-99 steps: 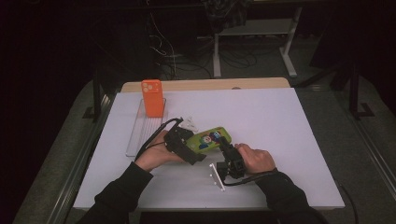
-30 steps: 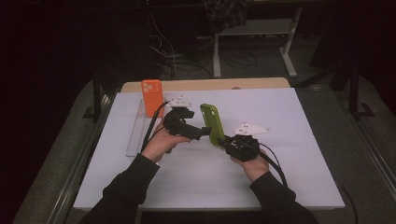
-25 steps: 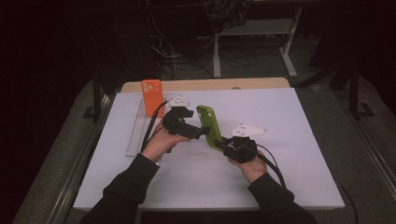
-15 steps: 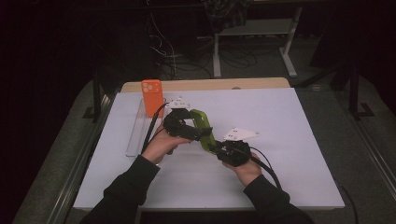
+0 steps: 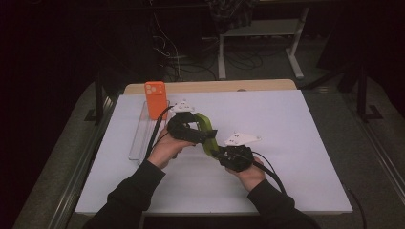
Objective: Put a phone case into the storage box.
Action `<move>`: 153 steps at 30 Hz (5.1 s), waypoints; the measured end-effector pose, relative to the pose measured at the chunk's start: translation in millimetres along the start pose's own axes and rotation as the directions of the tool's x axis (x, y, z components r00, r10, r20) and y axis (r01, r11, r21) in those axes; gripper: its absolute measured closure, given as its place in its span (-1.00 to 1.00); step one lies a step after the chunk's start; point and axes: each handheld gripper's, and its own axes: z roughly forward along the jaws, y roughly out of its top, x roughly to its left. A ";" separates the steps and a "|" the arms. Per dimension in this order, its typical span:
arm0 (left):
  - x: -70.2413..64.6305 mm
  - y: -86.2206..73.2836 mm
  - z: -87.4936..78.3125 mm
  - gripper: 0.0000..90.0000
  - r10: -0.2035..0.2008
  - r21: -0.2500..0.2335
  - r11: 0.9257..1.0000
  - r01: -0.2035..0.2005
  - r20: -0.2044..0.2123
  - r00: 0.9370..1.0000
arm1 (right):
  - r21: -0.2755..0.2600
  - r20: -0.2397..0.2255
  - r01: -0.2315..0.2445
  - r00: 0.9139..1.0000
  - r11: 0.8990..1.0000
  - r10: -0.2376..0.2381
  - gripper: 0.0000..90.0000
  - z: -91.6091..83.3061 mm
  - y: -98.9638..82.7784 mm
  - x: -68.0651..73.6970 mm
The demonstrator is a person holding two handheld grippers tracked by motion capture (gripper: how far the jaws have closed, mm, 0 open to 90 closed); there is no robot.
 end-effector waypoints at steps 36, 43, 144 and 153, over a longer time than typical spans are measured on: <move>24.2 25.4 -25.5 -0.66 0.008 -0.030 0.999 -0.010 -0.043 0.999 | 0.133 0.035 0.000 0.999 0.991 -0.005 -0.77 -23.5 -16.6 -32.5; 37.7 46.3 -44.0 -0.66 0.021 -0.039 0.999 -0.024 -0.091 0.996 | 0.117 0.057 0.015 0.998 0.993 -0.022 -0.99 -44.0 -30.0 -44.7; 167.0 7.1 -57.1 -0.99 -0.156 -0.026 0.986 0.167 -0.522 0.838 | 0.122 0.052 0.002 0.999 0.993 -0.009 -1.00 -87.4 -59.2 -66.7; 144.6 7.8 -76.5 -0.99 -0.107 0.005 0.993 0.119 -0.411 0.905 | 0.114 0.054 0.001 0.999 0.993 -0.007 -1.00 -88.7 -58.0 -66.6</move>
